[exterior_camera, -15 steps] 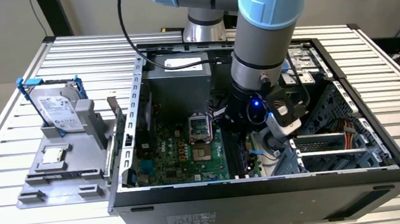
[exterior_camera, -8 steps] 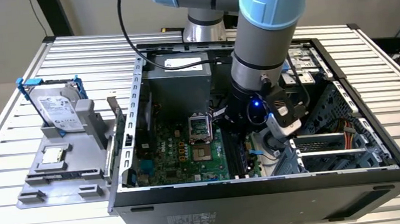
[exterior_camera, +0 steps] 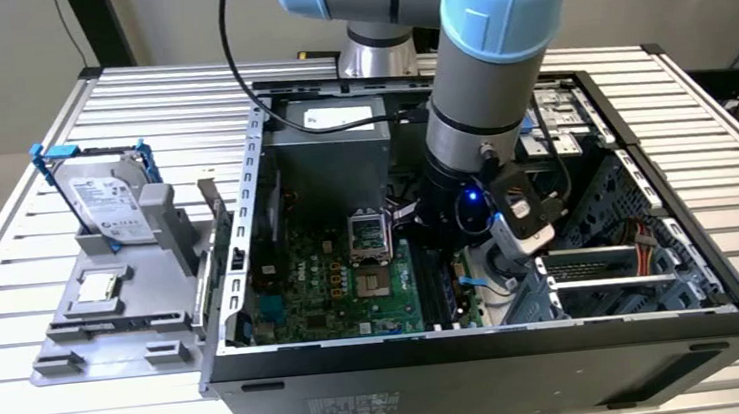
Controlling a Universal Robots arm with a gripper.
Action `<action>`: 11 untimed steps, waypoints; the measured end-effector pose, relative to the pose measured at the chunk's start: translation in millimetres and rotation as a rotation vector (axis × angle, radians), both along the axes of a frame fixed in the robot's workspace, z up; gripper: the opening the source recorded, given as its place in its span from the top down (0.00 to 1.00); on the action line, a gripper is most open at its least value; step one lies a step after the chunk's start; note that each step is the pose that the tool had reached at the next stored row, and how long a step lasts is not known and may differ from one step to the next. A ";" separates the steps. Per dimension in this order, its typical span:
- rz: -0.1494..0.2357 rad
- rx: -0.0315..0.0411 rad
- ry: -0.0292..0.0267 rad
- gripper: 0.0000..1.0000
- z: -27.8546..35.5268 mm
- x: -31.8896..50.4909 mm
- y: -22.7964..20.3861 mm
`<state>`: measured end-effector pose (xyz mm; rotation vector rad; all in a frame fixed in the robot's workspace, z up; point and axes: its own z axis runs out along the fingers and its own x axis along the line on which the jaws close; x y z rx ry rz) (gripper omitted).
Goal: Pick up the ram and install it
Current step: 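Insert the ram into the slot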
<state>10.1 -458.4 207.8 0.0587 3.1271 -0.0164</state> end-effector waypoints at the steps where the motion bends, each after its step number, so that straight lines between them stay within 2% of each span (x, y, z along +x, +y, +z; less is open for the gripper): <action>1: 0.000 0.0000 0.0000 1.00 0.0 0.0 0.0; 11: 0.000 0.0002 -0.0001 1.00 -0.3 0.0 0.0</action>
